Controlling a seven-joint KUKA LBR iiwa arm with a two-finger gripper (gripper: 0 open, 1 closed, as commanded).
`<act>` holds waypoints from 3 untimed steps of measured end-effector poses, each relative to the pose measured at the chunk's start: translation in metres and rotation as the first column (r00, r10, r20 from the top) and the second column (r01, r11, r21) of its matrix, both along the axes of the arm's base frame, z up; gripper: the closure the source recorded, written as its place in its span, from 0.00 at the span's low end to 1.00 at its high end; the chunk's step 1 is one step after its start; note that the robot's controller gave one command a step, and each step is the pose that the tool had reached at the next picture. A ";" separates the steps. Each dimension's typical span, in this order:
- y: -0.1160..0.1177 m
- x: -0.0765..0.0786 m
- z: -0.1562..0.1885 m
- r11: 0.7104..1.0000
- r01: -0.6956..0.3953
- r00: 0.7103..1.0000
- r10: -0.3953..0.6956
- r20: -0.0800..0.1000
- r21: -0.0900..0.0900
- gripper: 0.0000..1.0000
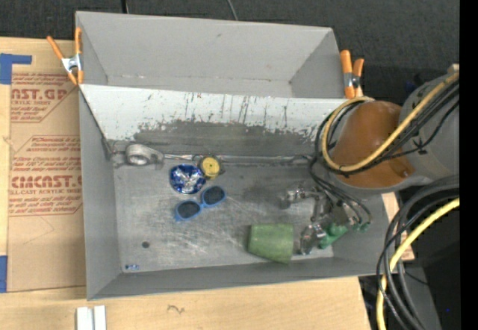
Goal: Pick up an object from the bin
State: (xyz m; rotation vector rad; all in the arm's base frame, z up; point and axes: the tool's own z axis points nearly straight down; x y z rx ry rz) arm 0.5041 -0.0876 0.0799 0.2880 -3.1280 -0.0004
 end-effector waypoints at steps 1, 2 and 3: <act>0.102 -0.021 0.001 0.995 -0.100 0.995 0.100 0.019 0.002 0.00; 0.097 -0.023 -0.001 0.996 -0.091 0.996 0.091 0.011 -0.001 1.00; 0.065 -0.015 0.135 0.975 -0.223 0.975 0.223 0.009 -0.003 1.00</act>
Offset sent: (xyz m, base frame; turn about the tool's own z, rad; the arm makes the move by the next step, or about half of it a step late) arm -0.0251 0.0967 -0.0013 -0.0925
